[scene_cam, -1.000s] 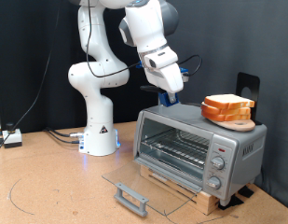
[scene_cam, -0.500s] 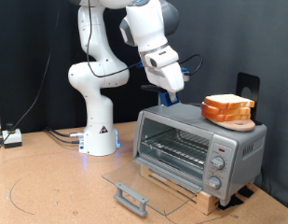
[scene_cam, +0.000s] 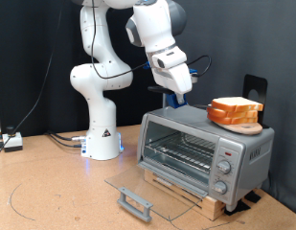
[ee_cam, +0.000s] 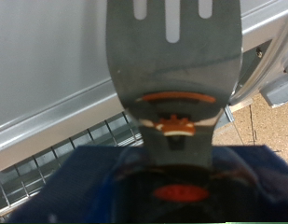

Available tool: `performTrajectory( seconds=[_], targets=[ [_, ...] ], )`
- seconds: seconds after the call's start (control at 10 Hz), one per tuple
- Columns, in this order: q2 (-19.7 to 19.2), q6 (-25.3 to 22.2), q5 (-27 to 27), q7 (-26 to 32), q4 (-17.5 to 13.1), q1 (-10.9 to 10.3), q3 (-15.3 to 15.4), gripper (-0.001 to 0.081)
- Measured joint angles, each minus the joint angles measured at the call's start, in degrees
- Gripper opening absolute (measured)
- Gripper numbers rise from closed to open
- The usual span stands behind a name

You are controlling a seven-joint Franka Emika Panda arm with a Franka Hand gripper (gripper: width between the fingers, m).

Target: Make a piece of toast with the oven

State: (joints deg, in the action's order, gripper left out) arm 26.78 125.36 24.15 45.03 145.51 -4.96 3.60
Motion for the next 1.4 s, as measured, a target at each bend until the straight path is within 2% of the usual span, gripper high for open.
performTrajectory(
  seconds=[0.7,1.4],
  targets=[
    [-0.63,0.18,-1.02,-4.11,-0.01,0.06,1.86,0.0391],
    [-2.78,3.20,-1.79,-5.65,-0.02,0.09,3.90,0.0391]
  ],
)
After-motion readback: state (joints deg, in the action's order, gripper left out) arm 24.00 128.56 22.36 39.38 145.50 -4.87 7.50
